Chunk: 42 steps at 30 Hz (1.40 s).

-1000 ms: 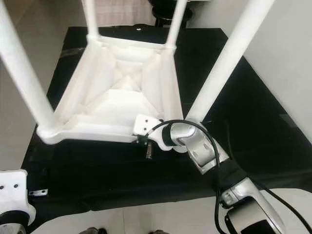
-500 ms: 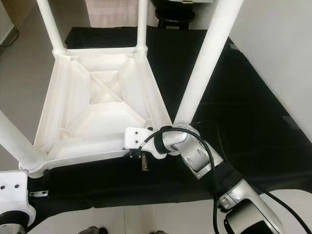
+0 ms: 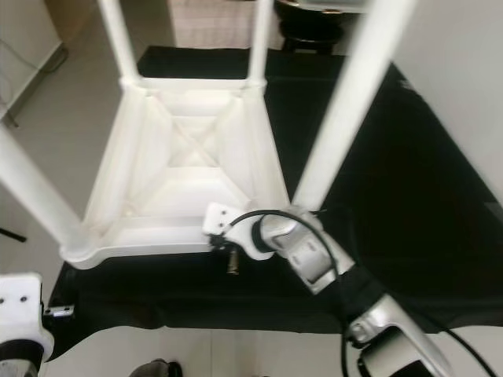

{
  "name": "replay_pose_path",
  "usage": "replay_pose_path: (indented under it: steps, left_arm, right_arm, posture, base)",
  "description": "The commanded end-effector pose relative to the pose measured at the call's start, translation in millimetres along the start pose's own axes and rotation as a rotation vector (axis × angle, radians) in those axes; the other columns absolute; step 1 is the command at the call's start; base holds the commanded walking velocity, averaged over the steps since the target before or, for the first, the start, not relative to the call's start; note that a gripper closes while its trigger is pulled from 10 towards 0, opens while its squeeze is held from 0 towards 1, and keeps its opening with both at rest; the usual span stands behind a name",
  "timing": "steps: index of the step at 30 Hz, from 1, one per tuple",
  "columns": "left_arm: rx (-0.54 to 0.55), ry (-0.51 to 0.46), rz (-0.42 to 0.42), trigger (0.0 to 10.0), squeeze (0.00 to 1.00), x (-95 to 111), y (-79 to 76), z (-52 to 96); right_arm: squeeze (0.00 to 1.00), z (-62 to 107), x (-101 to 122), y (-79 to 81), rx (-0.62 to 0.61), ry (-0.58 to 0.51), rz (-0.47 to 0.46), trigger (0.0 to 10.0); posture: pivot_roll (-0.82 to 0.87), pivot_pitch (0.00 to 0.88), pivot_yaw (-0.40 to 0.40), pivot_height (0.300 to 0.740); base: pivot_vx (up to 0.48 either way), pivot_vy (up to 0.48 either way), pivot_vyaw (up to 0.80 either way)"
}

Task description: Building children table

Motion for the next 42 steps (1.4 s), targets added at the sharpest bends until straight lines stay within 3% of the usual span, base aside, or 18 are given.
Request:
replay_pose_path:
  steps: [1, 6, 10, 11, 12, 13, 14, 17, 26, 27, 30, 31, 32, 33, 36, 38, 40, 42]
  left_arm:
    - [0.002, 0.022, -0.009, 10.0, 0.00, -5, 0.1, 0.2]
    - [0.002, 0.021, -0.009, 10.0, 0.00, -5, 0.1, -0.2]
    - [0.001, 0.018, -0.012, 10.0, 0.00, -5, 0.5, -0.6]
    - [0.001, 0.017, -0.013, 10.0, 0.00, -4, 0.8, -0.7]
    - [0.001, 0.017, -0.013, 10.0, 0.00, -4, 0.8, -0.7]
    - [0.001, 0.016, -0.013, 10.0, 0.00, -4, 0.9, -0.8]
    - [0.001, 0.016, -0.013, 10.0, 0.00, -4, 1.0, -1.1]
    - [0.001, 0.011, -0.013, 10.0, 0.00, -4, 1.2, -2.9]
    - [0.000, 0.005, -0.013, 10.0, 0.00, -3, 1.9, -4.6]
    - [-0.008, -0.004, -0.013, 10.0, 0.00, -2, 0.9, -4.9]
    - [-0.017, -0.012, -0.013, 10.0, 0.00, -1, -0.2, -4.8]
    - [-0.033, -0.018, -0.020, 10.0, 0.00, 0, -1.9, -3.4]
    - [-0.033, -0.018, -0.020, 10.0, 0.00, 0, -1.9, -3.4]
    - [-0.046, -0.022, -0.026, 10.0, 0.00, 0, -3.2, -1.6]
    - [-0.085, -0.024, -0.048, 10.0, 0.00, -2, -5.6, 4.9]
    - [-0.094, -0.024, -0.058, 10.0, 0.00, -3, -6.0, 6.8]
    - [-0.115, -0.018, -0.086, 10.0, 0.00, -4, -6.9, 12.6]
    - [-0.121, -0.017, -0.095, 10.0, 0.00, -4, -7.2, 14.1]
  right_arm:
    - [0.00, 15.9, -23, -8.9, -0.082, 0.088, -0.093, 10.0]
    - [0.00, 26.1, -34, -3.3, -0.075, 0.136, -0.127, 10.0]
    - [0.00, 33.0, -35, 16.8, 0.001, 0.155, -0.168, 10.0]
    - [0.20, 32.5, -30, 25.0, 0.031, 0.139, -0.180, 10.0]
    - [0.20, 32.5, -30, 25.0, 0.031, 0.139, -0.180, 10.0]
    - [0.87, 30.9, -26, 27.0, 0.032, 0.120, -0.185, 10.0]
    - [1.00, 28.7, -22, 28.1, 0.031, 0.096, -0.192, 10.0]
    - [1.00, 23.2, -1, 21.6, -0.021, -0.063, -0.243, 10.0]
    - [1.00, 33.1, 20, 15.7, -0.045, -0.244, -0.244, 10.0]
    - [0.97, 38.3, 29, 15.5, -0.053, -0.336, -0.253, 10.0]
    - [0.97, 43.0, 35, 14.6, -0.073, -0.405, -0.264, 10.0]
    - [0.21, 47.5, 39, 12.3, -0.114, -0.473, -0.291, 10.0]
    - [0.21, 47.5, 39, 12.3, -0.114, -0.473, -0.291, 10.0]
    - [0.00, 50.5, 40, 10.0, -0.164, -0.509, -0.317, 10.0]
    - [0.00, 49.9, 36, 9.9, -0.346, -0.568, -0.373, 10.0]
    - [0.00, 47.9, 33, 12.8, -0.388, -0.557, -0.377, 10.0]
    - [0.00, 43.4, 19, 24.3, -0.431, -0.577, -0.519, 10.0]
    - [0.00, 42.3, 13, 27.3, -0.454, -0.575, -0.561, 10.0]
  posture:
    - [0.10, 0.151, -0.066, 0.740]
    - [0.10, 0.150, -0.065, 0.740]
    - [0.10, 0.148, -0.063, 0.740]
    - [0.10, 0.147, -0.062, 0.740]
    - [0.10, 0.147, -0.062, 0.740]
    - [0.10, 0.147, -0.062, 0.740]
    - [0.10, 0.145, -0.061, 0.740]
    - [0.10, 0.143, -0.062, 0.740]
    - [0.10, 0.135, -0.062, 0.740]
    - [0.10, 0.130, -0.063, 0.740]
    - [0.09, 0.128, -0.064, 0.740]
    - [0.09, 0.127, -0.064, 0.740]
    - [0.09, 0.127, -0.064, 0.740]
    - [0.09, 0.127, -0.064, 0.740]
    - [0.08, 0.120, -0.061, 0.740]
    - [0.08, 0.120, -0.061, 0.740]
    - [0.08, 0.118, -0.055, 0.740]
    - [0.08, 0.118, -0.053, 0.740]
  base:
    - [0.000, 0.000, 0.00]
    - [0.000, 0.000, 0.00]
    - [0.000, 0.000, 0.00]
    - [0.000, 0.000, 0.00]
    - [0.000, 0.000, 0.00]
    - [0.000, 0.000, 0.00]
    - [0.000, 0.000, 0.00]
    - [0.000, 0.000, 0.00]
    - [0.000, 0.000, 0.00]
    - [0.000, 0.000, 0.00]
    - [0.000, 0.000, 0.00]
    - [0.000, 0.000, 0.00]
    - [0.000, 0.000, 0.00]
    - [0.000, 0.000, 0.00]
    - [0.000, 0.000, 0.00]
    - [0.000, 0.000, 0.00]
    - [0.000, 0.000, 0.00]
    - [0.000, 0.000, 0.00]
Point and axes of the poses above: a point about 5 cm out from each wrist's last joint towards the gripper, its own z axis pointing back from the gripper into the wrist, its own x axis along the axis of the wrist's last joint, y = z × x, the point moved 1 cm from there along -z, pointing out of the wrist towards the gripper, and after that the axes turned 11 degrees about z, right-handed, at the moved point
